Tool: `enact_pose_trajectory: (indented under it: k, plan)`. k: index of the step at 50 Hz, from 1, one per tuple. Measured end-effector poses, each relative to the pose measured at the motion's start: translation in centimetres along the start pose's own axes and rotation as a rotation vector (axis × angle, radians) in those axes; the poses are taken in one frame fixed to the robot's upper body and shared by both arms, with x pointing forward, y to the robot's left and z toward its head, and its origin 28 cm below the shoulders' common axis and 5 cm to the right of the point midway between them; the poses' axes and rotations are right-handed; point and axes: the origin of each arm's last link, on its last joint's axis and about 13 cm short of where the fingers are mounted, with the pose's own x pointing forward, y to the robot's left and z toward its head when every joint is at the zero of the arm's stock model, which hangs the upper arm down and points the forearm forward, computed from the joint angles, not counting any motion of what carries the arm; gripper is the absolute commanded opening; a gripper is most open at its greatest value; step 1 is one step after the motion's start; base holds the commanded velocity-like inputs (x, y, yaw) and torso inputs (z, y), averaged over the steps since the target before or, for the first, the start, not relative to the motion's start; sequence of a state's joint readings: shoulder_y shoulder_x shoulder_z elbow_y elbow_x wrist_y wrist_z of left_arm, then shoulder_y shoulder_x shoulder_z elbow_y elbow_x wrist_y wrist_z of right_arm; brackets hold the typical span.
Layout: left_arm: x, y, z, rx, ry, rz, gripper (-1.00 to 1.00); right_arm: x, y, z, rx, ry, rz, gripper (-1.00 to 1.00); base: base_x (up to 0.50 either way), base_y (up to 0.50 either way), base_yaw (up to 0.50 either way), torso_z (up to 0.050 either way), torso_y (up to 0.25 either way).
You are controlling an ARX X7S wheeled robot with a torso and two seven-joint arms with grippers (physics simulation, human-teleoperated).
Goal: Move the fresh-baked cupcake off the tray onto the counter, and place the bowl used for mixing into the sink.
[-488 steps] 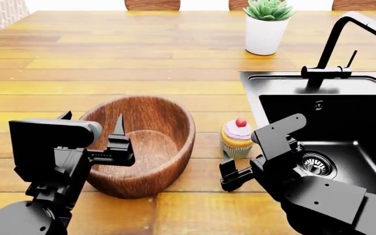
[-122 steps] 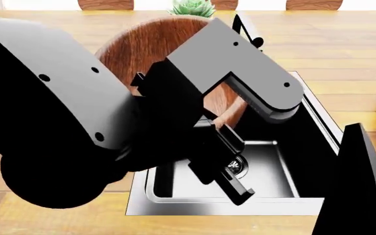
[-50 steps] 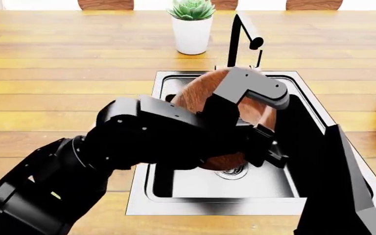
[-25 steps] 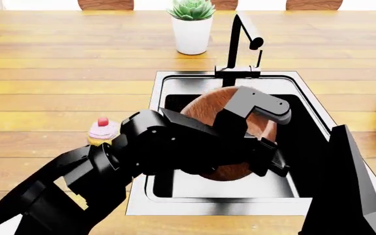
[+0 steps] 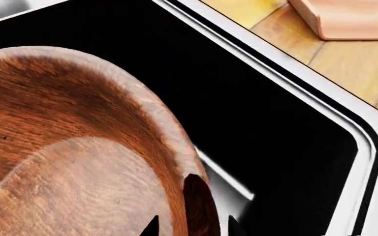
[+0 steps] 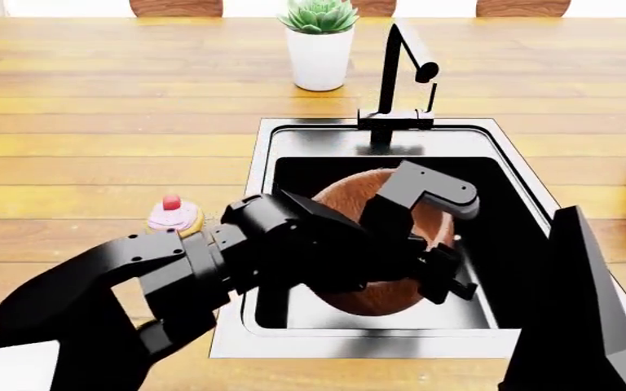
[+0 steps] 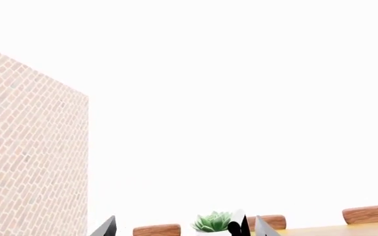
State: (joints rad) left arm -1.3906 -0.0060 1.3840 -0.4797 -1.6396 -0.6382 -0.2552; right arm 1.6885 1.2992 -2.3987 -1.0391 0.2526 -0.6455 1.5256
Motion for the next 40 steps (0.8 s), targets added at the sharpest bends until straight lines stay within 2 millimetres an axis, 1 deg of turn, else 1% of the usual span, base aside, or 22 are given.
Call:
enact_pose_trajectory:
  k: [14, 23, 30, 40]
  plan:
    - [0.2, 0.5, 0.5, 0.003, -0.033, 0.044, 1.0, 0.0, 0.0, -0.1, 0.0, 0.005, 0.002, 1.0, 0.0, 0.0, 0.0, 0.0, 0.0]
    - [-0.6, 0.2, 1.1, 0.015, -0.073, 0.049, 1.0, 0.0, 0.1, -0.1, 0.0, 0.005, 0.005, 1.0, 0.0, 0.0, 0.0, 0.0, 0.0]
    - [-2.4, -0.8, 1.3, 0.029, -0.128, 0.065, 1.0, 0.0, 0.2, -0.1, 0.005, 0.009, 0.009, 1.0, 0.0, 0.0, 0.0, 0.0, 0.0]
    - [-6.6, -3.3, 0.6, 0.05, -0.225, 0.091, 1.0, 0.0, 0.2, 0.0, 0.014, 0.011, 0.015, 1.0, 0.0, 0.0, 0.0, 0.0, 0.0]
